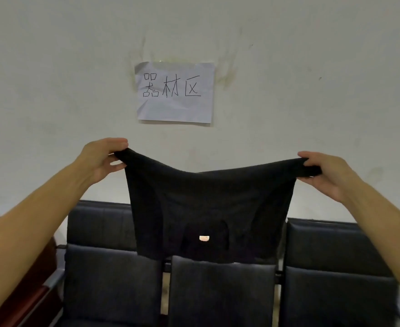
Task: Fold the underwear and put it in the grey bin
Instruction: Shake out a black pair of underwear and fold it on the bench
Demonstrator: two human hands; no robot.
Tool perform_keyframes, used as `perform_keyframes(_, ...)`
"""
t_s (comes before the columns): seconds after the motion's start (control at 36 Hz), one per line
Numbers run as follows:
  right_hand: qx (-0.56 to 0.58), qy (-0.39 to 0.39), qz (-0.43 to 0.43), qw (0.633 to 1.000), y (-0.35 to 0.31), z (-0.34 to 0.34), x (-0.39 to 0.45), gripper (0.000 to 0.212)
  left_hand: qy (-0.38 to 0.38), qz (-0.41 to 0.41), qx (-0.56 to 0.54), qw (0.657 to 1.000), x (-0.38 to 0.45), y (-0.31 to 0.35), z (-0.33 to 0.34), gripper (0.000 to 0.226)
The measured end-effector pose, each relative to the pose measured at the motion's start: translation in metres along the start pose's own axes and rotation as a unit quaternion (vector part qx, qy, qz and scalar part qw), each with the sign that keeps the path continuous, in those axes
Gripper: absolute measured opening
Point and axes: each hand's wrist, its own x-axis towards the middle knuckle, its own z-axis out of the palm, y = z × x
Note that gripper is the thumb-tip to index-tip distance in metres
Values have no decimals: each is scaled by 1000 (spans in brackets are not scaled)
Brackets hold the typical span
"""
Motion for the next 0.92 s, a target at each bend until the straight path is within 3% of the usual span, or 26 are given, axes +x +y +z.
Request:
perform_keyframes(0.22,-277,48,-51,958,-4,-19,-44,28,-24,26,32,999,-13,-2,-4,33)
perform_keyframes(0.56,-394,32,-67,916,-38,-55,-118,31,-14,91,154,984,-72,13,3,49)
perform_keyframes(0.69,-455,20,-84,886,-52,-76,-149,25,15,132,257,957,-112,17,6,36)
perform_keyframes(0.83,-535,18,-96,839,-68,-98,-181,23,37,121,291,948,-152,24,6,24)
perform_keyframes(0.92,-601,19,-104,792,-77,-116,-197,17,52,146,386,909,-180,28,8,23)
